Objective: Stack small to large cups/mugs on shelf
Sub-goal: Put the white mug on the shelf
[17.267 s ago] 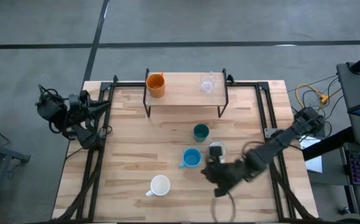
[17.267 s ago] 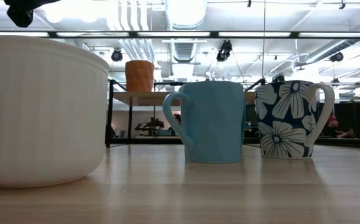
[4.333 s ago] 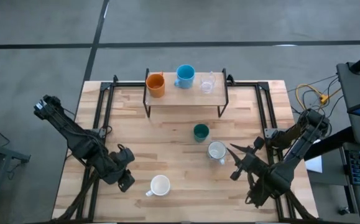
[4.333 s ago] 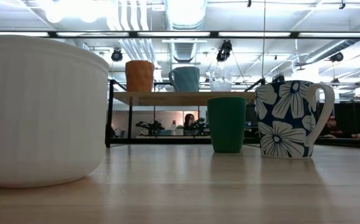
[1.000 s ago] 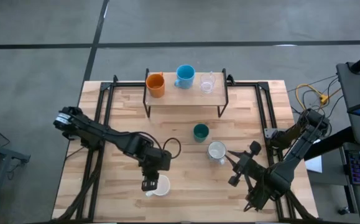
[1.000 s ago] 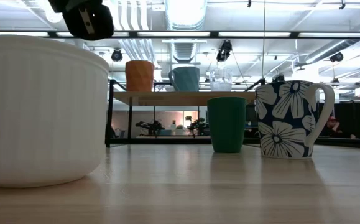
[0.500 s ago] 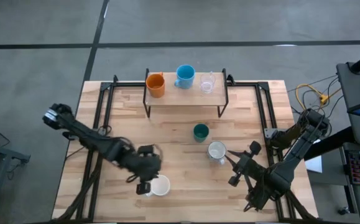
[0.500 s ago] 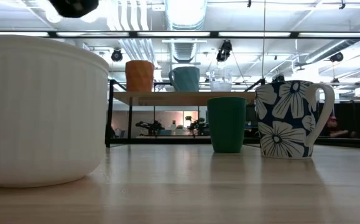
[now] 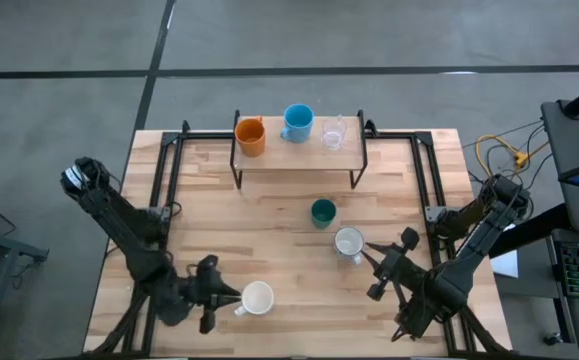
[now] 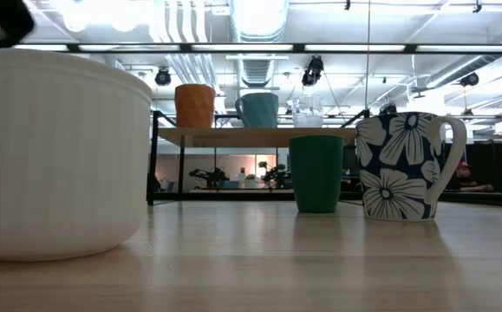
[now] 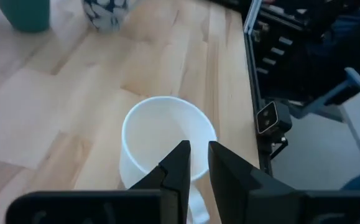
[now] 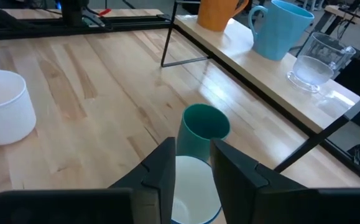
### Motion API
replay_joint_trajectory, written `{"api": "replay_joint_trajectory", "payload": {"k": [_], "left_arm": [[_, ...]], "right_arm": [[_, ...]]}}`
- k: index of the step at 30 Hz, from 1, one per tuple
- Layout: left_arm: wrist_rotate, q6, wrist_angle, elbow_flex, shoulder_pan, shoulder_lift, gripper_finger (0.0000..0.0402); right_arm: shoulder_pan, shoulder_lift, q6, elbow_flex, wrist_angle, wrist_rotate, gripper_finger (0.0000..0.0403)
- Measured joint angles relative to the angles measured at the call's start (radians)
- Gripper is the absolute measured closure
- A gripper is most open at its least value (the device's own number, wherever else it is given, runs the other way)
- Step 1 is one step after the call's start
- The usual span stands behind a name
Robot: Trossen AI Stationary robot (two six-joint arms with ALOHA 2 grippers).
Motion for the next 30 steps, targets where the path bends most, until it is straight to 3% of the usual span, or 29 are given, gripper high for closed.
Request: {"api": "replay_joint_trajectory", "payload": {"k": [8,16,22,30], "left_arm": [[-0.279,-0.038,-0.006,0.002,-0.144,0.066,0.0359],[-0.561,-0.263,-0.007,0.002,-0.242,0.226,0.0359],[-0.631,-0.413,0.005,0.007,-0.253,0.325,0.0359],[-0.64,-0.575,0.055,0.004,-0.252,0.402,0.0359]], "right_arm": [[0.0,0.0,0.033,0.0,0.006,0.0,0.0312],[0.0,0.0,0.033,0.0,0.008,0.001,0.0305],[-0.001,0.0,0.034,0.0,0.016,0.0,0.0305],[-0.001,0.0,0.033,0.0,0.02,0.0,0.0303]]}}
